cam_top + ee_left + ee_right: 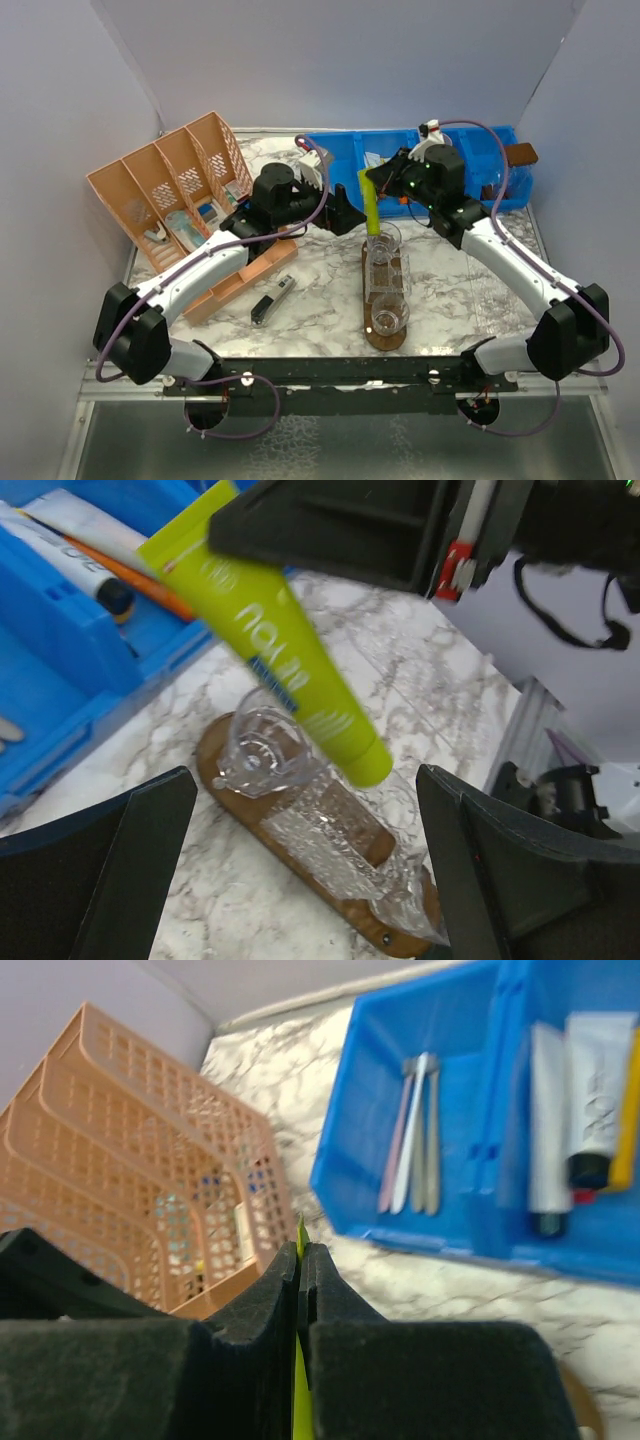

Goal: Prepare toiletry sets of a toothbrush and toothpaste on the tray
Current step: Pick up the toothpaste from the storage box.

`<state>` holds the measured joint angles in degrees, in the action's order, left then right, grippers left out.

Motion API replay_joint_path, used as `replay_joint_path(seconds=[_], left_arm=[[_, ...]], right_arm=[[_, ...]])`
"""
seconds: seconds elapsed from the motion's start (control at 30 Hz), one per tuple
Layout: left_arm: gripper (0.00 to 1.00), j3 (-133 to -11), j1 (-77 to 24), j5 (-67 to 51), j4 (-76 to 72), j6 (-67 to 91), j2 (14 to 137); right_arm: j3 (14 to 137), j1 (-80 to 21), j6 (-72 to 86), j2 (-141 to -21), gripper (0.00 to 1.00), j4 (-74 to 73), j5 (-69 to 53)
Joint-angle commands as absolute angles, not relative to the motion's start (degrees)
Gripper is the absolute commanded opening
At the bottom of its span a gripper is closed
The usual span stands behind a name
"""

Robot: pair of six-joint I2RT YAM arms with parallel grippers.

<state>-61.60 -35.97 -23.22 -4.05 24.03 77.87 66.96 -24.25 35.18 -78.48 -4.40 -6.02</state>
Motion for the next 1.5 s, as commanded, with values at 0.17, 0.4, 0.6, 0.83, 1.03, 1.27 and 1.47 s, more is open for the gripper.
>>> replay_joint_path(seconds=[0.17,0.4,0.6,0.83,1.03,1.27,1.47], left_arm=[[0.91,-61.4,-36.0,-33.1,-8.0,30.3,83.3],[0.76,-63.0,-36.0,-26.9,-2.6,28.9,84.1],[0.56,-63.7,-35.9,-26.3,-1.1,27.6,84.7],[0.3,-65.3,-36.0,-24.4,1.7,24.1,85.0],[0.26,-66.2,-36.0,-22.1,3.4,19.5,84.5],[0.25,-66.1,-38.3,-19.7,4.9,8.9,82.3],[0.25,-63.1,-44.7,-17.7,5.0,-2.5,78.4]], right_arm=[[62.6,-31.6,52.1,-75.9,0.01,7.4,3.9],[61.1,-32.5,56.2,-74.4,0.01,6.1,8.0],[59.2,-33.1,57.0,-73.7,0.01,7.2,7.7],[59.4,-33.0,50.8,-71.5,0.03,2.9,6.7],[60.2,-33.0,39.3,-66.4,0.39,-9.7,3.0],[69.0,-33.0,27.7,-62.5,0.7,-32.6,-3.6],[77.4,-32.6,24.5,-62.7,0.74,-46.5,-7.9]])
